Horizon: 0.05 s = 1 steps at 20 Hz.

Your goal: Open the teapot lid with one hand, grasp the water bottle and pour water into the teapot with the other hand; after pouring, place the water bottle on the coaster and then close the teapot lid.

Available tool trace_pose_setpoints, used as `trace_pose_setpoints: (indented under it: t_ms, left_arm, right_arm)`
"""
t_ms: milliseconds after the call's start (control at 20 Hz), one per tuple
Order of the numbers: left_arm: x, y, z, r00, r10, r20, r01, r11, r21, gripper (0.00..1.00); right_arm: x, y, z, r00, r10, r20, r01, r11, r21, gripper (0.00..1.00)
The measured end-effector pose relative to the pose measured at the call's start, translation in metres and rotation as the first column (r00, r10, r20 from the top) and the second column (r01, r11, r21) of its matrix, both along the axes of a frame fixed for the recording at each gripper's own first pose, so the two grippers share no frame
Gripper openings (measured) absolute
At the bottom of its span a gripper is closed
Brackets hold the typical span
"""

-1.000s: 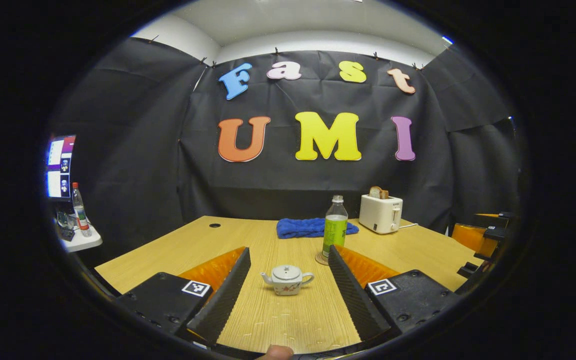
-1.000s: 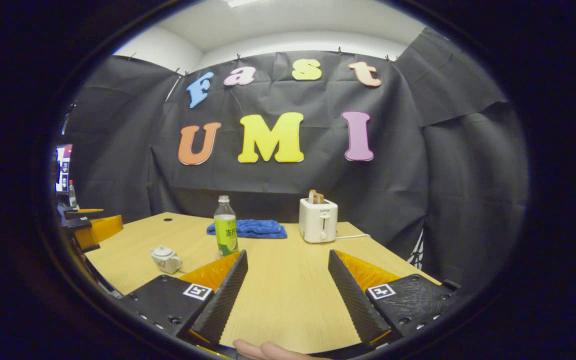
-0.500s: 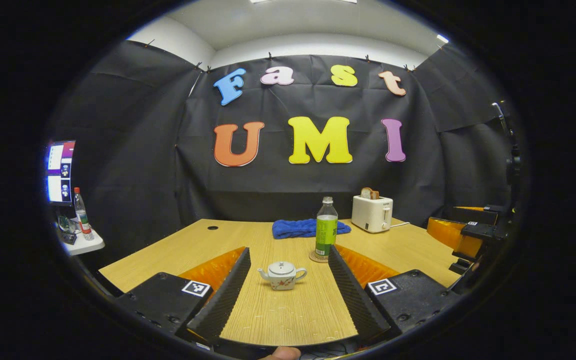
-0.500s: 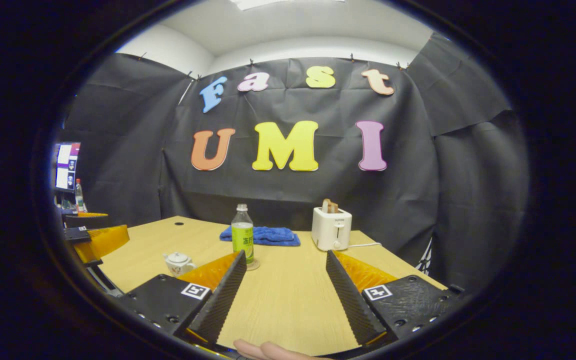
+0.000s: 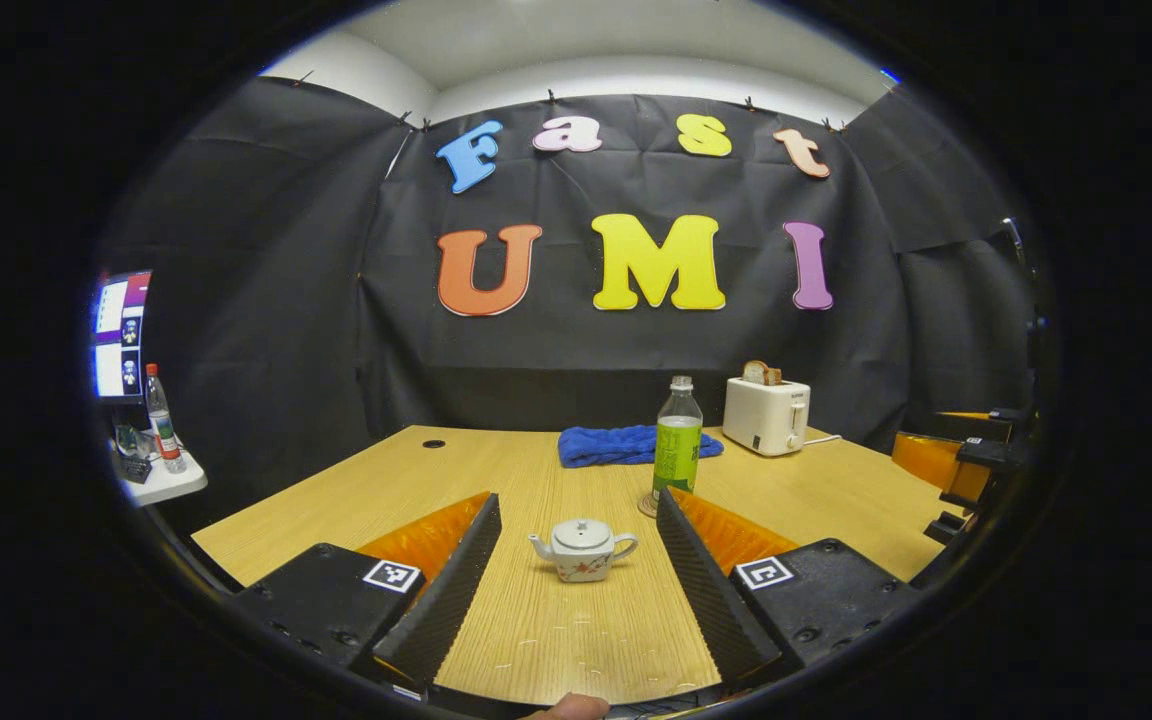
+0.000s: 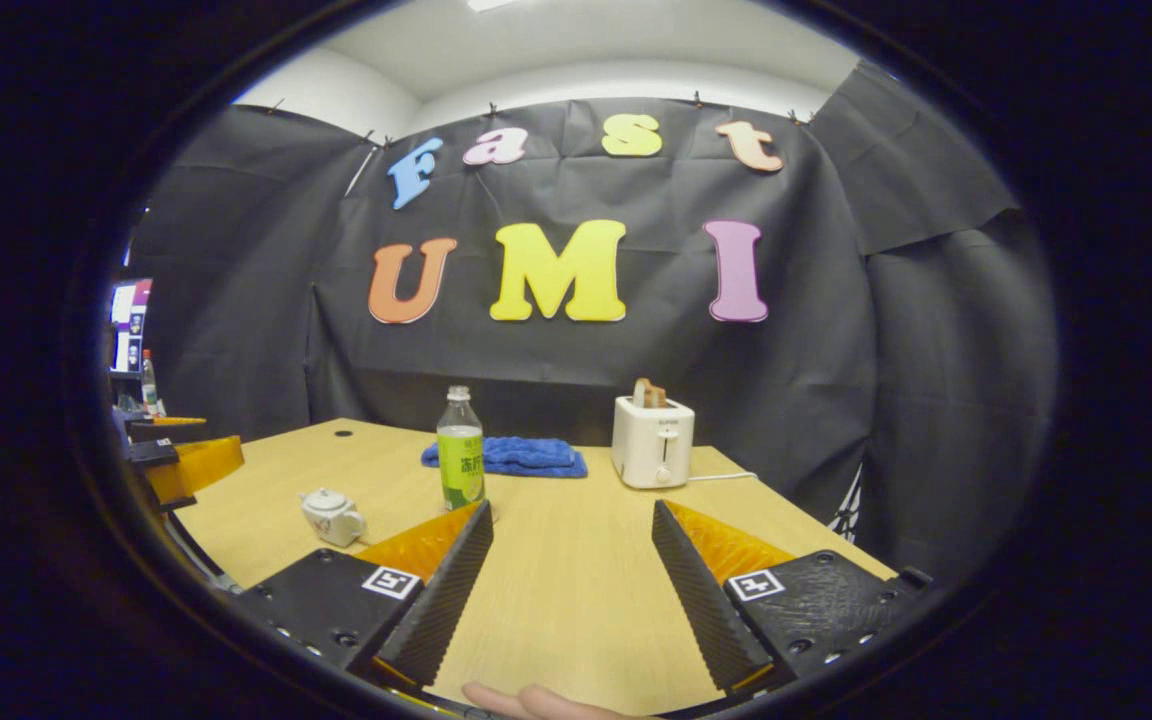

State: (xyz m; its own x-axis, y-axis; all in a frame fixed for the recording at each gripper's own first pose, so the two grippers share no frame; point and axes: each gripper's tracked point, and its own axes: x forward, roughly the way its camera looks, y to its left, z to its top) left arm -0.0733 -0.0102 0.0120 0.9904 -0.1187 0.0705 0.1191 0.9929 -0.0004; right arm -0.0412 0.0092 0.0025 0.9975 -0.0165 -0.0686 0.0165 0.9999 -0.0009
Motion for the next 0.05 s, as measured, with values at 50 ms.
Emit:
trace_pose_setpoints:
  t_ms: [50]
  left_arm:
    - [0.0029, -0.0006, -0.0018, 1.0, 0.004, 0.0, -0.004, 1.0, 0.004, 0.98]
  right_arm:
    - [0.0025, -0.0071, -0.0031, 1.0, -0.007, -0.003, 0.007, 1.0, -0.007, 0.96]
